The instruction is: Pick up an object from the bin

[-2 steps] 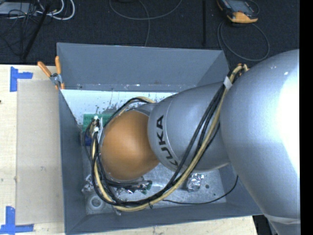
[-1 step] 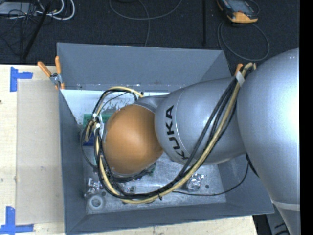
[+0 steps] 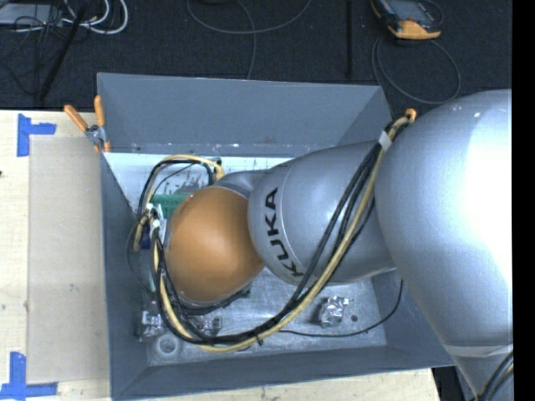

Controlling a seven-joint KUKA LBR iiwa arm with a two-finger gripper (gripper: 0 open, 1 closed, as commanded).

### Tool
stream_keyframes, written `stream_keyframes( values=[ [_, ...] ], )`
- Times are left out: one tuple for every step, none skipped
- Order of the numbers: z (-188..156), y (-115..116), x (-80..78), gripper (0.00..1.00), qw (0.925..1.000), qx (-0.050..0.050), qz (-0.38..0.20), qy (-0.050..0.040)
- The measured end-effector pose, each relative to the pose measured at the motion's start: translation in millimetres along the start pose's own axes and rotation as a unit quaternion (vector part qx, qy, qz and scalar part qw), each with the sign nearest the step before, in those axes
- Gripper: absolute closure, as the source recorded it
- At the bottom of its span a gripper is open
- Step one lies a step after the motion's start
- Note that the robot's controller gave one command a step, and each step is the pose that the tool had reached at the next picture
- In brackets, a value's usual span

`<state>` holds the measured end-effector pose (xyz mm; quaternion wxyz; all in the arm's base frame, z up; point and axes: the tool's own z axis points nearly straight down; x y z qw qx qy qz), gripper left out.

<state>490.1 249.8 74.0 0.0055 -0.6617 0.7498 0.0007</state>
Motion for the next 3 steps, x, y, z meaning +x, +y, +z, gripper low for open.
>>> stream_keyframes(
  values=[
    [-1.0, 9.9, 10.9, 0.0, 0.9853, 0.003, -0.171, -0.0029],
    [-2.4, 10.3, 10.2, 1.0, 0.9854, 0.002, -0.17, -0.0033],
    [-106.2, 8.9, 7.3, 1.0, 0.9857, -0.001, -0.169, 0.0019]
  ],
)
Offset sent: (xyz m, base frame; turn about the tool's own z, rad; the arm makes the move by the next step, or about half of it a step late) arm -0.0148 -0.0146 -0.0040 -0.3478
